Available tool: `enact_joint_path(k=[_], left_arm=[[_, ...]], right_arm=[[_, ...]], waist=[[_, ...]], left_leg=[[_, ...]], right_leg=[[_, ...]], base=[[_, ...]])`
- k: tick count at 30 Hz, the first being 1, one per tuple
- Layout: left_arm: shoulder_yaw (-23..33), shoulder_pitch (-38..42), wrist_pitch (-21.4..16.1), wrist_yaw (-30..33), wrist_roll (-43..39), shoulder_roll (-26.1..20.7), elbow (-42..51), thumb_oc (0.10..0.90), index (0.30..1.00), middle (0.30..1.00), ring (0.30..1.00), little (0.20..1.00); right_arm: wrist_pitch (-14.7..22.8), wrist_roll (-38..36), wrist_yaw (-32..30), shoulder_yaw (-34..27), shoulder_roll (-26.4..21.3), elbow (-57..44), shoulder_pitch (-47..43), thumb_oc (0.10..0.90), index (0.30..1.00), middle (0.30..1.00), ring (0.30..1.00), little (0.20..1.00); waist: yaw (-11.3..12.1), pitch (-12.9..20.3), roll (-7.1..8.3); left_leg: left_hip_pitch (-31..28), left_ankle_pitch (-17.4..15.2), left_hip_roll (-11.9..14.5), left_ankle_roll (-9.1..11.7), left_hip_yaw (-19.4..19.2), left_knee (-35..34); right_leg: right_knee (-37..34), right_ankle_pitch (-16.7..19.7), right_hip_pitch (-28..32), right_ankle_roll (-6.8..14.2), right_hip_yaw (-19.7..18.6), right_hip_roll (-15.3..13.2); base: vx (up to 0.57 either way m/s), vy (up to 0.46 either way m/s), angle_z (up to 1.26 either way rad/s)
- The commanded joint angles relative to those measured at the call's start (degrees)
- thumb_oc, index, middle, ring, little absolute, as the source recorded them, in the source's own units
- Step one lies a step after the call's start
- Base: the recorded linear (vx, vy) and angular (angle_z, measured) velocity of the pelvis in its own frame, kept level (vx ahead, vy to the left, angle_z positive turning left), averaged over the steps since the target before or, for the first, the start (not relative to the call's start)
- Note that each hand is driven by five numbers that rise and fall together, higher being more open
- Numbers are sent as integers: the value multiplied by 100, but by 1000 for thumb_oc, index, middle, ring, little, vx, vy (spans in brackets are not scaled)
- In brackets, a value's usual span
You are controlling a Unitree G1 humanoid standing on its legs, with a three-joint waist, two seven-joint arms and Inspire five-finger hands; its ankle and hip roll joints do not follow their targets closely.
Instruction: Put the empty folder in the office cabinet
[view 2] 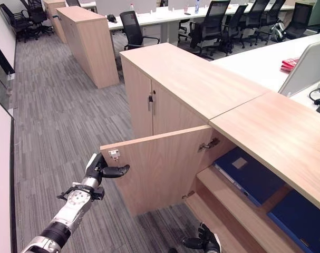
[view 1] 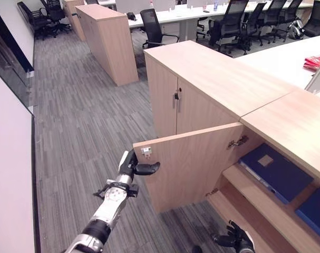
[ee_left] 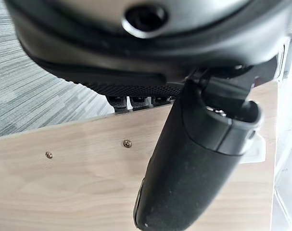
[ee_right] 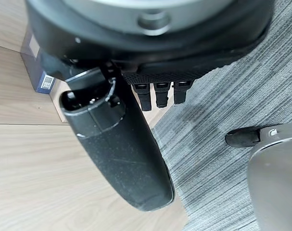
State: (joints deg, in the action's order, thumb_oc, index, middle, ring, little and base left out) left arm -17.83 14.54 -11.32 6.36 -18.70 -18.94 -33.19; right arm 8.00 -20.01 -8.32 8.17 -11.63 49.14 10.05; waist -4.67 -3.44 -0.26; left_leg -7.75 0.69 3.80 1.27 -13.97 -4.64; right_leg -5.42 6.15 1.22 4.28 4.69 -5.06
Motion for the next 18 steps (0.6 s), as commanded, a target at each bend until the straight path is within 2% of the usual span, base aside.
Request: enact_joint_path(k=[1,2,4,5,6,7,8,9,10,11,12,14,15,16,17,18], left_arm=[[-343,956,-600,-447,-72,274,116,800,900,900,900,900],[-416,741,-593,-604,-284,361,295,800,900,900,900,900],[-429,593,-608,-683,-423,306,543,800,900,900,900,900],[-339,264,-627,-801,-452,183,766,800,900,900,900,900],[-229,-90,-633,-880,-611,197,810,800,900,900,900,900],[-249,-221,-555,-952,-691,241,833,800,900,900,900,900],[-206,-382,-543,-1040,-751,246,907,800,900,900,900,900],[-95,-833,-529,-1222,-843,142,1146,800,900,900,900,900],[-111,-832,-493,-1217,-914,89,1258,800,900,900,900,900],[-179,-878,-463,-1217,-790,-85,1466,800,900,900,900,900],[-176,-878,-460,-1215,-789,-89,1470,800,900,900,900,900],[-41,-1239,-401,-1236,-557,-293,1736,800,900,900,900,900],[-34,-1249,-397,-1236,-556,-299,1745,800,900,900,900,900],[80,-1418,-373,-1241,-516,-342,1820,800,900,900,900,900],[198,-1641,-352,-1262,-422,-389,1912,800,900,900,900,900],[259,-1715,-351,-1257,-299,-425,1928,800,900,900,900,900]], right_arm=[[361,-216,-111,-195,-230,-49,-457,800,900,900,900,900],[354,-248,-176,-225,-317,-18,-642,800,900,900,900,900],[349,-293,-254,-186,-417,86,-930,800,900,900,900,900],[346,-298,-246,-143,-491,142,-1140,800,900,900,900,900],[315,-317,-186,-159,-523,142,-1232,800,900,900,900,900],[285,-321,-184,-248,-547,120,-1193,800,900,900,900,900],[272,-351,-170,-320,-538,71,-1210,800,900,900,900,900],[292,-470,-202,-569,-352,-129,-1315,800,900,900,900,900],[297,-560,-266,-600,-203,-291,-1429,800,900,900,900,900],[332,-556,-338,-572,-129,-375,-1468,800,900,900,900,900],[331,-555,-339,-571,-125,-376,-1470,800,900,900,900,900],[359,-423,-361,-410,7,-523,-1473,800,900,900,900,900],[357,-421,-364,-403,13,-530,-1467,800,900,900,900,900],[364,-444,-327,-385,50,-521,-1473,800,900,900,900,900],[324,-398,-287,-329,74,-468,-1475,800,900,900,900,900],[286,-363,-281,-326,101,-420,-1474,800,900,900,900,900]], waist=[[-254,20,-84],[-293,-134,-115],[-158,-322,-76],[22,-378,-27],[59,-344,-2],[44,-353,-60],[14,-361,-81],[-52,-468,24],[-41,-679,32],[162,-832,-99],[144,-824,-88],[421,-721,-133],[426,-705,-122],[483,-637,-159],[637,-525,-167],[728,-433,-152]], left_leg=[[-72,-39,496,563,-129,-36],[-57,42,561,613,-165,173],[269,-147,533,686,292,764],[411,-554,255,680,1158,1173],[270,-908,85,609,1607,1211],[195,-941,52,516,1714,1102],[128,-927,72,436,1622,864],[43,-888,-107,201,1099,432],[106,-751,-84,176,853,265],[308,-652,-59,121,556,285],[334,-628,-67,124,573,288],[511,-474,16,54,-70,390],[533,-451,11,53,-82,389],[539,-385,62,9,-350,358],[531,-282,72,-27,-633,284],[562,-240,98,-4,-784,276]], right_leg=[[317,-693,460,540,-43,-374],[376,-690,363,514,-249,-345],[554,-684,123,503,-529,-359],[706,-620,-162,506,-902,-316],[754,-563,-322,505,-1235,-267],[813,-527,-392,511,-1381,-234],[823,-465,-472,551,-1473,-233],[681,-26,-938,966,-1820,-365],[850,185,-1349,1072,-1776,-379],[1223,-177,-1368,862,-583,-688],[1214,-160,-1379,857,-569,-700],[1739,-560,-907,608,842,-1113],[1728,-535,-931,601,831,-1114],[2001,-679,-797,608,970,-1148],[2123,-744,-589,657,920,-1193],[2014,-748,-388,685,977,-1284]], base=[[-102,-32,-4],[-145,7,-12],[-218,45,-93],[-204,129,-129],[-150,204,-106],[-107,250,-220],[-332,402,-202],[-590,318,-162],[-847,356,-134],[-583,120,-217],[-442,145,-238],[-295,94,-139],[-253,76,-144],[-202,39,-182],[-253,-10,-157],[-161,-27,-184]])
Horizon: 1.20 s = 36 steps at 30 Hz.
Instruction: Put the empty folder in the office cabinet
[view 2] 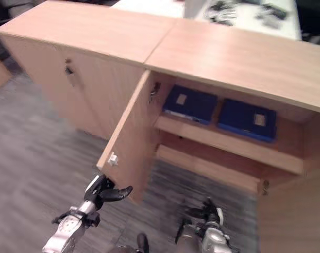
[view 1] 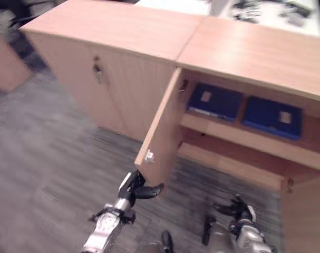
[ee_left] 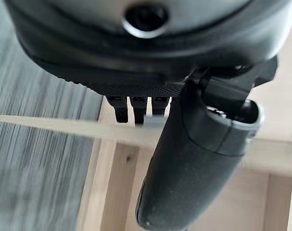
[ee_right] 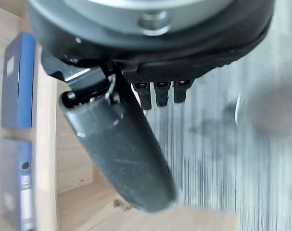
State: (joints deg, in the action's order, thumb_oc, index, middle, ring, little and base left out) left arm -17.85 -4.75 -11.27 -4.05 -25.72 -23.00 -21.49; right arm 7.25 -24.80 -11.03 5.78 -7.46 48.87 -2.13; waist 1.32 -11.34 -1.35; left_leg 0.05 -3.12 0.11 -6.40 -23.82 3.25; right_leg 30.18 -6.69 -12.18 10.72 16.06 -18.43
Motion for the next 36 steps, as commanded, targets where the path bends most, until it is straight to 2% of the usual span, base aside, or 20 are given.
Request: enact_joint_path(k=[1,3,4,6,9,12,13,14,15,17,19,20,21,24,25,29,32,34,35,36], left_arm=[[261,204,-354,-214,406,-22,764,800,900,900,900,900],[332,57,-352,-201,440,-8,850,800,900,900,900,900],[360,-13,-337,-188,487,22,809,800,900,900,900,900],[376,-26,-350,-148,537,46,778,800,900,900,900,900],[343,65,-319,-9,638,277,490,800,900,900,900,900],[255,166,-316,62,730,420,299,800,900,900,900,900],[219,323,-305,183,726,554,50,800,900,900,900,900],[218,332,-313,184,728,562,37,800,900,900,900,900],[239,568,-320,382,709,675,-265,800,900,900,900,900],[278,716,-343,503,698,694,-435,800,900,900,900,900],[398,1065,-411,802,765,634,-847,800,900,900,900,900],[571,1447,-406,1159,978,454,-1453,800,900,900,900,900],[773,1871,-400,1368,963,215,-2192,800,900,900,900,900],[1196,2603,-341,1566,1160,-725,-3361,800,900,900,900,900],[1357,2909,-326,1574,1129,-1191,-3899,800,900,900,900,900],[1585,3013,-293,1581,1136,-1575,-4097,800,900,900,900,900],[1656,3160,-254,1561,1187,-1836,-4302,800,900,900,900,900],[1670,3309,-221,1562,1174,-2079,-4341,800,900,900,900,900],[1670,3312,-220,1561,1174,-2084,-4342,800,900,900,900,900],[1749,3271,-206,1579,1171,-2185,-4280,800,900,900,900,900]], right_arm=[[362,117,-11,-86,-311,-394,-251,800,900,900,900,900],[312,134,-24,-52,-302,-268,-285,800,900,900,900,900],[261,177,-54,-13,-285,-96,-336,800,900,900,900,900],[240,198,-36,29,-266,-127,-290,800,900,900,900,900],[146,370,110,188,-346,-176,-3,800,900,900,900,900],[119,454,148,225,-393,-196,116,800,900,900,900,900],[121,472,149,221,-432,-175,218,800,900,900,900,900],[120,472,148,220,-438,-177,218,800,900,900,900,900],[140,420,146,227,-445,-115,321,800,900,900,900,900],[150,403,134,250,-470,-56,336,800,900,900,900,900],[174,369,143,351,-551,-4,330,800,900,900,900,900],[195,411,196,455,-679,-57,413,800,900,900,900,900],[207,428,283,493,-814,-53,458,800,900,900,900,900],[335,400,529,520,-1094,-181,654,800,900,900,900,900],[382,325,615,514,-1159,-205,770,800,900,900,900,900],[378,272,689,458,-1148,-185,863,800,900,900,900,900],[358,277,763,379,-1064,-172,991,800,900,900,900,900],[361,166,771,327,-971,-156,941,800,900,900,900,900],[360,165,770,328,-967,-157,939,800,900,900,900,900],[373,65,788,322,-891,-149,886,800,900,900,900,900]], waist=[[145,353,-39],[273,494,26],[327,618,79],[294,639,98],[-28,683,100],[-208,695,75],[-409,708,75],[-401,702,65],[-596,729,60],[-681,715,54],[-734,663,59],[-672,671,90],[-663,702,115],[-590,636,89],[-556,589,83],[-533,634,56],[-580,797,106],[-623,802,184],[-609,803,192],[-618,716,194]], left_leg=[[-237,137,464,763,184,-519],[-231,180,484,805,-45,-554],[-233,256,534,879,-250,-558],[-307,299,590,917,-360,-588],[-515,498,885,1111,-501,-569],[-607,581,1042,1197,-611,-532],[-666,679,1244,1297,-748,-449],[-673,679,1255,1304,-755,-446],[-748,720,1470,1389,-919,-290],[-770,708,1593,1426,-999,-140],[-652,763,1675,1471,-697,248],[-482,695,1444,1409,-11,180],[-287,729,1301,1423,414,-5],[126,1081,1356,1566,874,-414],[287,1144,1390,1607,928,-664],[351,1154,1323,1594,981,-738],[232,1116,1160,1519,926,-715],[113,958,997,1342,822,-700],[113,952,994,1340,805,-697],[-52,849,963,1238,697,-704]], right_leg=[[-1555,540,961,45,-177,54],[-2021,697,1239,115,22,-79],[-2614,787,1480,191,39,-62],[-2820,838,1515,198,-112,7],[-3238,806,1664,134,-561,334],[-3287,762,1698,77,-681,473],[-3333,694,1719,13,-837,615],[-3332,695,1721,7,-845,625],[-3359,620,1743,-67,-986,768],[-3352,593,1728,-114,-1091,842],[-3346,500,1680,-206,-1394,991],[-3384,480,1695,-226,-1585,1041],[-3400,493,1714,-231,-1746,1049],[-3406,375,1862,-194,-2024,1103],[-3383,235,1978,-159,-2090,1097],[-3292,92,2085,-108,-2218,1106],[-3067,16,2125,16,-2290,937],[-2325,-3,1797,169,-2486,871],[-2286,-24,1770,172,-2506,869],[-1726,125,1463,324,-2470,936]], base=[[-112,-98,-149],[-108,-190,-134],[-92,-314,-105],[-41,-219,-123],[-22,-278,-48],[-18,-224,-76],[-12,-163,-83],[7,-298,-21],[18,-144,-18],[30,-155,-42],[47,-140,-90],[164,-78,-127],[303,-21,-139],[320,134,-98],[300,218,-54],[200,179,-60],[253,237,-30],[203,245,7],[169,248,0],[74,125,-18]])
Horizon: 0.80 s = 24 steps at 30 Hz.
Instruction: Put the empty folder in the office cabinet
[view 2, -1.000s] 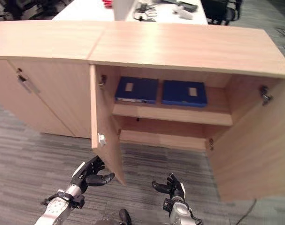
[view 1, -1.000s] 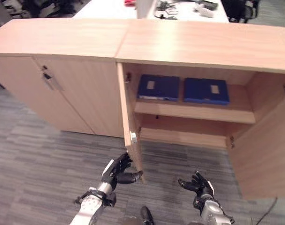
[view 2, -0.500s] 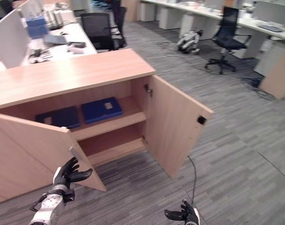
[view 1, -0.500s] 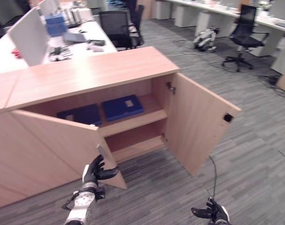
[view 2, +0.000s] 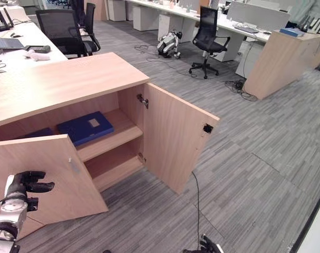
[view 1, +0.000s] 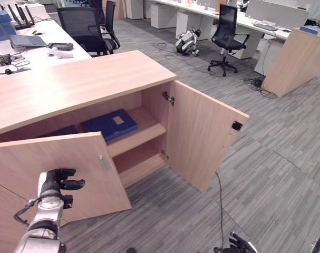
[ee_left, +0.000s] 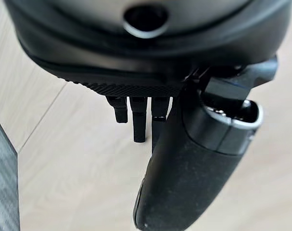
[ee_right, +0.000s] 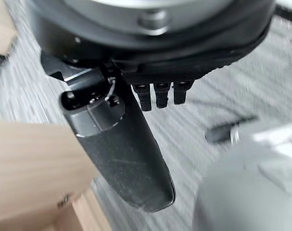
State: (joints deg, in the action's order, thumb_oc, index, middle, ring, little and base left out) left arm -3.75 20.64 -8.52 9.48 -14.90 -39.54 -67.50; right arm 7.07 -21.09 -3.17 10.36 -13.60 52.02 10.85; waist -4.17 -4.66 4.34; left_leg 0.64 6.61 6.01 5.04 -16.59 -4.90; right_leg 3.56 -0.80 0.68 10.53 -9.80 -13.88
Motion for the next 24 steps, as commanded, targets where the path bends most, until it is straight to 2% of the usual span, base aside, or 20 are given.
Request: enact_joint_path(k=[1,2,4,5,6,7,8,9,10,12,14,15,16,18,19,20,21,22,24], left_arm=[[346,728,-480,226,88,-533,327,800,900,900,900,900],[395,651,-480,245,46,-531,374,800,900,900,900,900],[477,502,-495,241,-19,-456,512,800,900,900,900,900],[538,388,-514,233,-80,-381,618,800,900,900,900,900],[550,369,-509,235,-79,-379,633,800,900,900,900,900],[572,288,-529,218,-107,-302,712,800,900,900,900,900],[410,-176,-692,116,-118,311,1399,800,900,900,900,900],[291,-306,-718,75,-71,511,1602,800,900,900,900,900],[64,-613,-773,-74,8,958,2029,800,900,900,900,900],[-65,-796,-772,-115,60,1164,2218,800,900,900,900,900],[-421,-1257,-743,-381,199,1633,2514,800,900,900,900,900],[-424,-1262,-743,-381,200,1638,2517,800,900,900,900,900],[-581,-1356,-722,-517,104,1922,2498,800,900,900,900,900],[-696,-1416,-715,-580,79,2006,2534,800,900,900,900,900],[-860,-1503,-682,-676,117,2097,2503,800,900,900,900,900],[-944,-1520,-669,-769,143,2138,2447,800,900,900,900,900],[-947,-1521,-673,-771,142,2139,2442,800,900,900,900,900],[-1042,-1628,-641,-861,245,2202,2255,800,900,900,900,900],[-1117,-1741,-619,-922,313,2231,2134,800,900,900,900,900]], right_arm=[[391,-307,2,-132,-277,-463,-415,800,900,900,900,900],[404,-328,-12,-115,-231,-440,-488,800,900,900,900,900],[397,-316,-23,-93,-132,-438,-584,800,900,900,900,900],[392,-289,-43,-66,-61,-475,-613,800,900,900,900,900],[390,-286,-46,-60,-63,-478,-610,800,900,900,900,900],[387,-287,-48,-61,-16,-486,-606,800,900,900,900,900],[412,-291,-68,-99,66,-422,-663,800,900,900,900,900],[411,-294,-71,-121,79,-394,-669,800,900,900,900,900],[386,-271,-42,-182,110,-421,-567,800,900,900,900,900],[391,-233,-49,-211,85,-436,-542,800,900,900,900,900],[351,-125,-133,-360,63,-387,-627,800,900,900,900,900],[350,-124,-133,-363,58,-389,-621,800,900,900,900,900],[326,-159,-161,-467,46,-130,-765,800,900,900,900,900],[302,-174,-171,-509,48,-48,-826,800,900,900,900,900],[258,-171,-165,-526,64,51,-851,800,900,900,900,900],[242,-123,-148,-526,47,77,-806,800,900,900,900,900],[241,-122,-148,-528,46,75,-800,800,900,900,900,900],[237,-161,-122,-539,33,204,-765,800,900,900,900,900],[238,-266,-83,-615,-1,439,-736,800,900,900,900,900]], waist=[[-57,45,-370],[-71,-75,-366],[-26,-182,-456],[-17,-206,-463],[-23,-207,-461],[-24,-192,-428],[4,-215,-322],[-4,-227,-325],[-50,-240,-287],[-37,-225,-282],[5,-173,-288],[8,-167,-295],[-8,-207,-370],[1,-232,-451],[-60,-312,-482],[-81,-303,-479],[-85,-309,-480],[-191,-264,-461],[-280,-247,-530]], left_leg=[[-114,-129,372,92,-44,113],[-294,-211,344,31,-125,108],[-452,-282,373,-29,-251,70],[-558,-360,324,-66,-289,37],[-562,-367,320,-68,-289,40],[-639,-438,222,-88,-296,5],[-783,-675,-48,-129,-197,-10],[-808,-724,-88,-137,-129,-10],[-872,-786,-134,-169,-40,-10],[-900,-822,-163,-191,-50,-10],[-912,-915,-227,-187,-209,-10],[-912,-917,-226,-187,-209,-10],[-903,-918,-198,-125,-303,-10],[-903,-936,-125,-75,-326,-10],[-983,-966,-41,13,-298,-10],[-1076,-1054,-57,45,-269,-10],[-1087,-1057,-58,44,-262,-10],[-1260,-1135,-77,135,-219,38],[-1358,-1134,86,234,-173,123]], right_leg=[[977,-482,152,345,95,482],[1453,-263,-115,447,250,434],[1969,60,-471,447,694,435],[2070,105,-630,447,877,428],[2093,91,-637,447,874,423],[1859,68,-659,447,961,409],[845,132,-800,290,1090,418],[625,178,-803,273,1089,428],[384,306,-774,255,1018,415],[298,370,-719,229,1058,373],[-123,570,-587,253,1356,149],[-149,584,-575,255,1358,150],[-345,795,-679,328,1372,40],[-426,857,-826,356,1362,2],[-434,918,-1095,374,1318,-145],[-520,893,-1060,386,1308,-181],[-534,895,-1038,388,1318,-184],[-554,943,-958,386,1208,-190],[-425,883,-950,323,1124,-104]], base=[[91,181,-45],[25,118,-52],[54,178,-57],[48,113,-52],[90,88,-50],[245,102,-37],[292,104,-33],[307,57,-10],[153,-14,8],[86,-19,32],[88,-45,19],[100,-103,-12],[48,-76,-45],[140,-149,-52],[283,-226,-33],[244,-176,-22],[266,-166,9],[248,-176,13],[238,-198,2]])
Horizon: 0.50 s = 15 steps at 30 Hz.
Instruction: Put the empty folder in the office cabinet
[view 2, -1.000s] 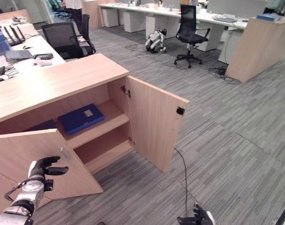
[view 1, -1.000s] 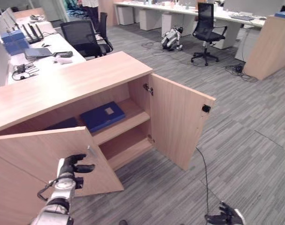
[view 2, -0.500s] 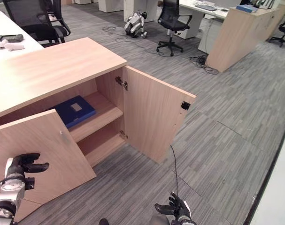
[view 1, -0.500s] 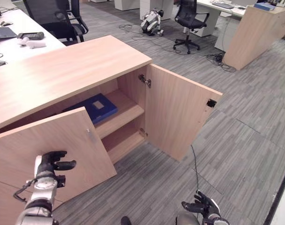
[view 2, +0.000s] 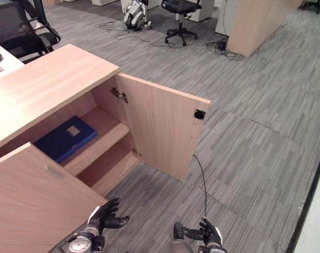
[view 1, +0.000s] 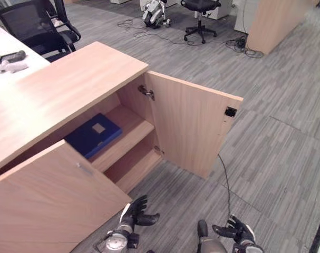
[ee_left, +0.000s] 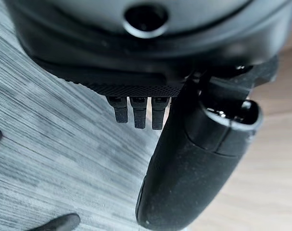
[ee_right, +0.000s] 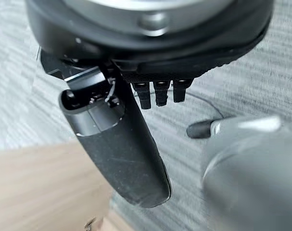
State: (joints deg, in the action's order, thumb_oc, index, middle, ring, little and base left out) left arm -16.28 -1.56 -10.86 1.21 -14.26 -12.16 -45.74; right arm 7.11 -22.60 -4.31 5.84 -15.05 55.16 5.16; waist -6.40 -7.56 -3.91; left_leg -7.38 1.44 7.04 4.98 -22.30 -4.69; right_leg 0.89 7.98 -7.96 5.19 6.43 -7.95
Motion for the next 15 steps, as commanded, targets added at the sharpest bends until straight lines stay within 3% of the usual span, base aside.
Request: enact_joint_path(k=[1,3,6,7,9,12,15], left_arm=[[135,478,-388,-96,250,-503,-45,800,900,900,900,900],[114,346,-379,-133,339,-492,-113,800,900,900,900,900],[245,307,-334,-90,338,-474,-382,800,900,900,900,900],[312,288,-295,-44,344,-488,-521,800,900,900,900,900],[346,265,-267,-33,327,-476,-600,800,900,900,900,900],[368,269,-244,7,311,-403,-734,800,900,900,900,900],[352,208,-215,-21,342,-351,-800,800,900,900,900,900]], right_arm=[[238,-118,36,-163,138,131,-168,800,900,900,900,900],[252,-176,84,-190,53,179,-106,800,900,900,900,900],[259,-100,125,-113,-103,158,-92,800,900,900,900,900],[251,2,92,-102,-239,44,-124,800,900,900,900,900],[240,7,70,-115,-381,-40,-177,800,900,900,900,900],[218,7,5,-89,-523,-134,-327,800,900,900,900,900],[220,-1,-70,-107,-678,-171,-556,800,900,900,900,900]], waist=[[-58,43,284],[-135,90,192],[-153,87,54],[-96,-3,120],[17,-72,272],[105,-148,369],[298,-130,386]], left_leg=[[-556,-622,-4,247,400,109],[-537,-587,186,333,439,286],[-256,133,644,595,566,1013],[54,548,850,643,840,1926],[360,755,774,561,1089,2669],[590,688,730,487,1134,2936],[775,331,627,387,1006,2333]], right_leg=[[-150,-3,-86,853,-494,-686],[-133,-120,-8,753,-507,-552],[-171,-396,229,484,-419,-198],[-239,-536,496,254,-430,-26],[-288,-636,670,95,-509,-11],[-421,-703,863,81,-559,-31],[-523,-815,1046,171,-648,-53]], base=[[140,-157,-13],[146,-192,-7],[177,-318,8],[213,-389,5],[168,-269,-13],[126,-104,-45],[183,21,-31]])
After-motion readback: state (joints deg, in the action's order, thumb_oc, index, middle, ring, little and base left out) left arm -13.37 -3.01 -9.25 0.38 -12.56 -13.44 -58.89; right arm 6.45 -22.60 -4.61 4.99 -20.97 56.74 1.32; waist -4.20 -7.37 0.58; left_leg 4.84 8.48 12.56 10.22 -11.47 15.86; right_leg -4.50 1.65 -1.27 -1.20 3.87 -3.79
